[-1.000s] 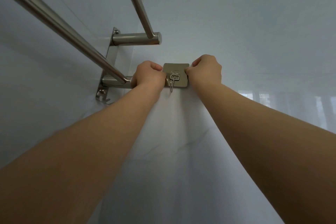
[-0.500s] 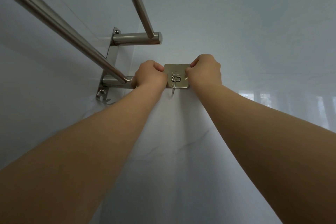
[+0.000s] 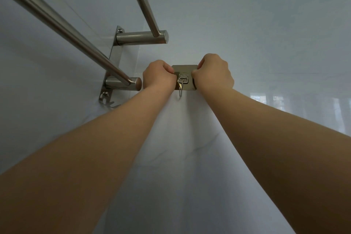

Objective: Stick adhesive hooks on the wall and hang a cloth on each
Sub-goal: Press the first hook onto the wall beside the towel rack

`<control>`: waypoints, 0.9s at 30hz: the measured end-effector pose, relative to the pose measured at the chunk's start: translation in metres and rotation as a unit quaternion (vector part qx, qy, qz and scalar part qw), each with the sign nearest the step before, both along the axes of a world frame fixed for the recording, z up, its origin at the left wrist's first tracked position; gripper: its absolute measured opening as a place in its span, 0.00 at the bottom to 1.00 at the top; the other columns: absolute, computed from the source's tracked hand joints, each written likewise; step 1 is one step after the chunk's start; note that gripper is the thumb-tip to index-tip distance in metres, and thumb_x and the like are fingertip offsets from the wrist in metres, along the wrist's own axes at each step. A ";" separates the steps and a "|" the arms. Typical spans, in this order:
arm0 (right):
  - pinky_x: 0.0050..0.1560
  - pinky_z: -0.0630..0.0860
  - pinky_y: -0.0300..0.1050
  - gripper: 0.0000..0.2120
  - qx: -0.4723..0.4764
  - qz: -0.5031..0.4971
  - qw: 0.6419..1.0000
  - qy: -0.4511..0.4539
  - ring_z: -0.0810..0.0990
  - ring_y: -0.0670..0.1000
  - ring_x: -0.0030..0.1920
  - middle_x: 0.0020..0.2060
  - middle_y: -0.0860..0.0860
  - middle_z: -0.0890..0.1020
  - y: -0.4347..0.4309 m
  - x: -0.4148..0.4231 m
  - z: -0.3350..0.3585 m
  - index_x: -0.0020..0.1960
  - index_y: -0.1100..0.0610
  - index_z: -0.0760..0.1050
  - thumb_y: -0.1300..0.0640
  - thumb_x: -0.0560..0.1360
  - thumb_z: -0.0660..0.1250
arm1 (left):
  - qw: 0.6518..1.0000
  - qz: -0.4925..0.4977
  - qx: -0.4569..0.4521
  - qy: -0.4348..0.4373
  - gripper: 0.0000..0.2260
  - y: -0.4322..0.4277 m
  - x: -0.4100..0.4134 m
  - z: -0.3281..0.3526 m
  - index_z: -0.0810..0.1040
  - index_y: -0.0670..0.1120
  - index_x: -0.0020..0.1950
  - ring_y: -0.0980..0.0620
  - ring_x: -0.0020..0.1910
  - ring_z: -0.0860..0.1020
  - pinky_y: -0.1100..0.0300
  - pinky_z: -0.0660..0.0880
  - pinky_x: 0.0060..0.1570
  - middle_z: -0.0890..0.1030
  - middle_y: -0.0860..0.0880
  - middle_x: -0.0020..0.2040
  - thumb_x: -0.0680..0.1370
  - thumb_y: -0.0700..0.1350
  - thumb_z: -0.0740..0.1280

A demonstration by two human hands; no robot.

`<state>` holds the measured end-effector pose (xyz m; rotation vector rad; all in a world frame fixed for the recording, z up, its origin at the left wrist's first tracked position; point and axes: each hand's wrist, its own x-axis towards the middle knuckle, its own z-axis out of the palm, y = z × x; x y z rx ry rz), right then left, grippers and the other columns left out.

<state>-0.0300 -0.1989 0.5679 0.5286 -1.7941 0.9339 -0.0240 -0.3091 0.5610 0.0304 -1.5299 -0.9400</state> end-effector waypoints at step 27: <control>0.44 0.66 0.43 0.11 0.026 0.069 0.997 -0.019 0.71 0.52 0.47 0.55 0.52 0.77 0.018 0.000 -0.038 0.54 0.54 0.74 0.61 0.75 0.57 | 0.987 0.063 -0.099 -0.112 0.17 0.011 0.024 -0.029 0.77 0.47 0.56 0.47 0.61 0.72 0.63 0.66 0.51 0.72 0.44 0.64 0.76 0.33 0.55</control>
